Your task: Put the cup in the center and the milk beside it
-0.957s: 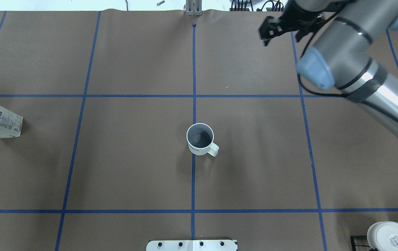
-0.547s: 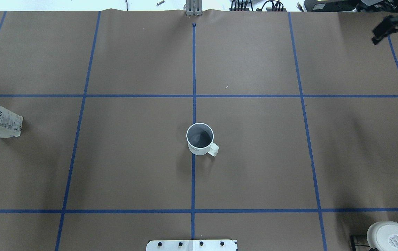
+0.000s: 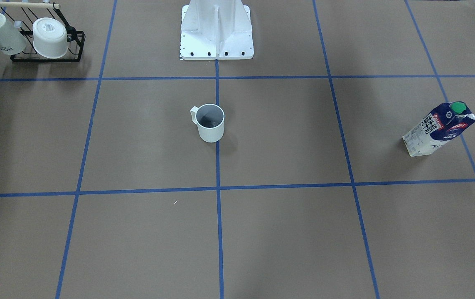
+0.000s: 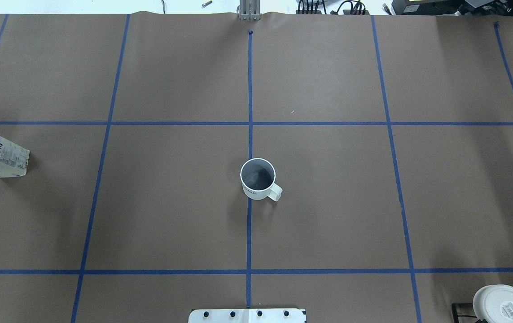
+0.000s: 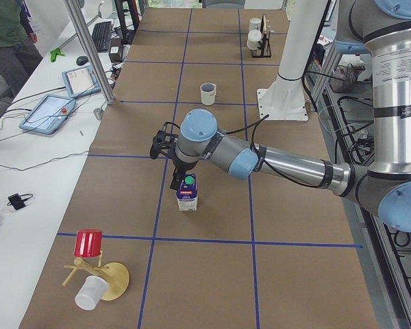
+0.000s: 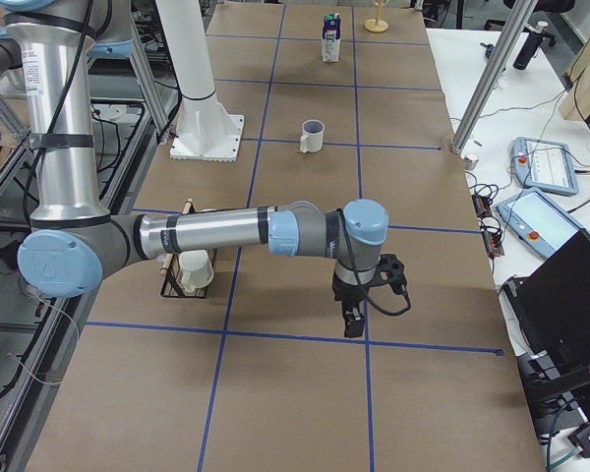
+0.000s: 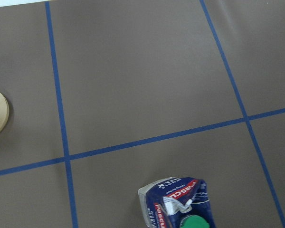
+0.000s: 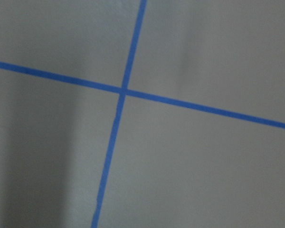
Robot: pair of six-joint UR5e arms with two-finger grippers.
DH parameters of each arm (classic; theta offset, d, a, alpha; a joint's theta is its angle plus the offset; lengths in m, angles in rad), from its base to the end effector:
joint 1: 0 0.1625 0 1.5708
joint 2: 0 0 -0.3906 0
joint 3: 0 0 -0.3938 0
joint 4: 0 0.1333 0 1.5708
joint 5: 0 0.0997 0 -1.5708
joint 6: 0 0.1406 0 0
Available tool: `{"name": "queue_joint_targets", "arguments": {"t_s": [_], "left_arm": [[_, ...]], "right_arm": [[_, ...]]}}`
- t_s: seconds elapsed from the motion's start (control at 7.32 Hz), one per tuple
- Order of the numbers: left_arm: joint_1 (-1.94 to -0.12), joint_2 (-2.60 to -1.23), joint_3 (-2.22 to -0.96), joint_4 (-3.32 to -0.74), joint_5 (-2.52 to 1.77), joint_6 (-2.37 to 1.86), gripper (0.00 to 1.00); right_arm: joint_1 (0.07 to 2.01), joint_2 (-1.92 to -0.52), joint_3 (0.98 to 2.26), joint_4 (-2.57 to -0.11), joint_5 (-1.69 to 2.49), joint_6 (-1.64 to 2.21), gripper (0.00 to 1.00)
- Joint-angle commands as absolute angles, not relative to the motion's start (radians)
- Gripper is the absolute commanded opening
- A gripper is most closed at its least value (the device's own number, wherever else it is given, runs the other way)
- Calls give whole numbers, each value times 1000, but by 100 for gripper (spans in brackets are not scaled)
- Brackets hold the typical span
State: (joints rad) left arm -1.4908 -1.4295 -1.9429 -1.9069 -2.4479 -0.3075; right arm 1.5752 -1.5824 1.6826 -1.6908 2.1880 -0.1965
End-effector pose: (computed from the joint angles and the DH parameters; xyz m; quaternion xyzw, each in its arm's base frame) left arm 0.0117 -0.4613 0.4814 0.1700 0.4488 0.0193 0.8771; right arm 0.0541 -0.4845 0.6303 0.0211 -0.3031 -0.0884 0.9486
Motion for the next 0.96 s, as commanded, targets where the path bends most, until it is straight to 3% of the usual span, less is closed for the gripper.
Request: {"name": "queue_joint_targets", "arguments": {"t_s": [0.0, 0.82], "left_arm": [[-1421, -1395, -1957, -1917, -2392, -379, 99], [-1206, -1399, -1922, -2011, -2194, -635, 98]], "right_arm": [[1605, -1654, 1684, -1654, 2192, -207, 100], [1603, -1654, 1675, -1652, 2192, -203, 100]]}}
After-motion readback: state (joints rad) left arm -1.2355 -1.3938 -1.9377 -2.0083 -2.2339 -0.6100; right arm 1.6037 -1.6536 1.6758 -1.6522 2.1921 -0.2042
